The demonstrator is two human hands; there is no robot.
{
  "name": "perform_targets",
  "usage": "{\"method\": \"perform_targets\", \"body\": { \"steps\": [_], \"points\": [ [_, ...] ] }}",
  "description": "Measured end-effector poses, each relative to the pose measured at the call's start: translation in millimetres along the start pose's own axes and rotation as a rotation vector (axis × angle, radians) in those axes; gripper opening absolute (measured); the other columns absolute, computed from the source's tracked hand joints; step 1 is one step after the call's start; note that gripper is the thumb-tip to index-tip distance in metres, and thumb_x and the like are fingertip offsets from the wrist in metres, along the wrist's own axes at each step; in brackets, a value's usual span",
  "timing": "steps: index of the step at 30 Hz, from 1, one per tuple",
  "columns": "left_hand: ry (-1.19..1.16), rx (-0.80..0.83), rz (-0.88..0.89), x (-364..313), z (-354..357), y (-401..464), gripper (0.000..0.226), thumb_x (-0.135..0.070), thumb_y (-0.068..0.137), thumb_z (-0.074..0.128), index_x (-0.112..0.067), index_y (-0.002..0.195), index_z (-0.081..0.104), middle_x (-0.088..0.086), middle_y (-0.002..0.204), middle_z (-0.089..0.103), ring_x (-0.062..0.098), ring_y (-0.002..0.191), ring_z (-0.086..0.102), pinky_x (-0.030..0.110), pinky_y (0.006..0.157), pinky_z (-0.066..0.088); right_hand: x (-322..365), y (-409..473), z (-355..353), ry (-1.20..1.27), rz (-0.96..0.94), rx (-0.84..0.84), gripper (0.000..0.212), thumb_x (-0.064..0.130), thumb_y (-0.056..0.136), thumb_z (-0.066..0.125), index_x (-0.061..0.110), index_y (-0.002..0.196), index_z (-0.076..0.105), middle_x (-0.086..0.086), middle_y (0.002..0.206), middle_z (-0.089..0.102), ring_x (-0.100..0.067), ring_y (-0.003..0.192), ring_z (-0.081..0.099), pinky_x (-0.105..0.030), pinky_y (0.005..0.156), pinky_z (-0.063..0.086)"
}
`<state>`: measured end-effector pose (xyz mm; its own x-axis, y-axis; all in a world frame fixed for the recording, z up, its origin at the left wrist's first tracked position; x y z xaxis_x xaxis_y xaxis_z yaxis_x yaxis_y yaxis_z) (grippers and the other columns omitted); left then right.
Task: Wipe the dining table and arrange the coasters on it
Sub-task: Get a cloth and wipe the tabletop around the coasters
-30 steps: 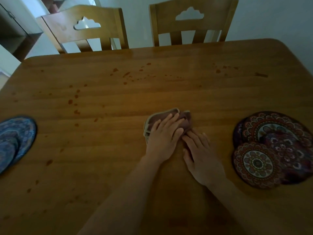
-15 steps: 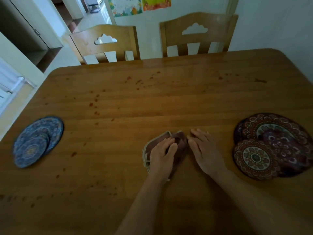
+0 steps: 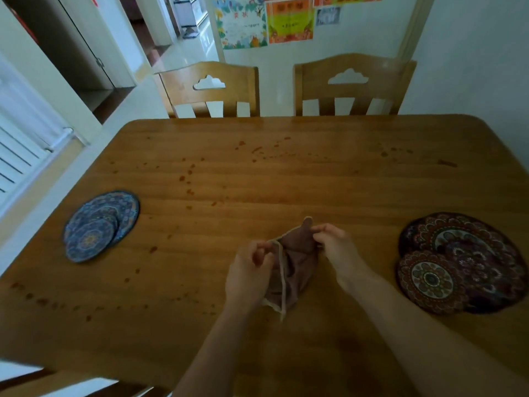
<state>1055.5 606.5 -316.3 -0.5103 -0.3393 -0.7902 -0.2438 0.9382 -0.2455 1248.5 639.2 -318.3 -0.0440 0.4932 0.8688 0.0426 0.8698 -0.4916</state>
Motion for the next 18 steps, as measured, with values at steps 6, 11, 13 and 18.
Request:
{"method": "perform_targets", "body": {
  "steps": [6, 11, 13, 18],
  "points": [
    [0.132, 0.305, 0.289, -59, -1, 6, 0.059, -0.023, 0.086, 0.06, -0.028, 0.142, 0.044, -0.002, 0.154, 0.032, 0.015, 0.144, 0.021, 0.039, 0.119, 0.016, 59, -30, 32, -0.087, -0.199, 0.19, 0.018, 0.002, 0.096, 0.047, 0.01, 0.086, 0.059, -0.004, 0.08, 0.059, -0.018, 0.076, 0.052, -0.022, 0.059, 0.043],
    [-0.122, 0.356, 0.306, -73, -35, 3, 0.007, -0.013, 0.085, 0.072, -0.014, 0.092, 0.074, -0.007, 0.083, 0.071, 0.0, 0.077, 0.063, 0.025, 0.071, 0.051, 103, -45, 17, -0.034, -0.344, 0.139, 0.024, 0.002, 0.097, 0.049, 0.016, 0.081, 0.06, 0.0, 0.077, 0.058, -0.01, 0.07, 0.052, -0.012, 0.055, 0.043],
    [-0.151, 0.299, 0.243, -70, -49, 8, 0.011, -0.02, 0.087, 0.073, -0.017, 0.097, 0.076, 0.0, 0.091, 0.075, 0.01, 0.087, 0.069, 0.03, 0.076, 0.055, 107, -44, 8, -0.053, -0.366, 0.09, 0.024, 0.002, 0.097, 0.05, 0.017, 0.082, 0.061, 0.002, 0.079, 0.06, -0.009, 0.072, 0.055, -0.01, 0.054, 0.043],
    [-0.215, 0.177, 0.172, -85, -72, 20, 0.014, -0.021, 0.099, 0.057, -0.014, 0.104, 0.068, 0.007, 0.093, 0.07, 0.022, 0.084, 0.067, 0.031, 0.066, 0.055, 107, -48, -6, -0.138, -0.402, -0.003, 0.015, 0.012, 0.099, 0.051, 0.013, 0.098, 0.066, -0.002, 0.086, 0.067, -0.003, 0.067, 0.063, -0.014, 0.055, 0.047]
  ]
}}
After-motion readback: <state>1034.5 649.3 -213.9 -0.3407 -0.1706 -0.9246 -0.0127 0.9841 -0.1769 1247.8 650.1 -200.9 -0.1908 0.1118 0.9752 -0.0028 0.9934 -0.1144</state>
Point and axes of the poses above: each hand's wrist, its own y-axis towards the middle knuckle, its own z-axis out of the palm, x = y × z, the point moved 10 cm from there along y, towards the middle knuckle
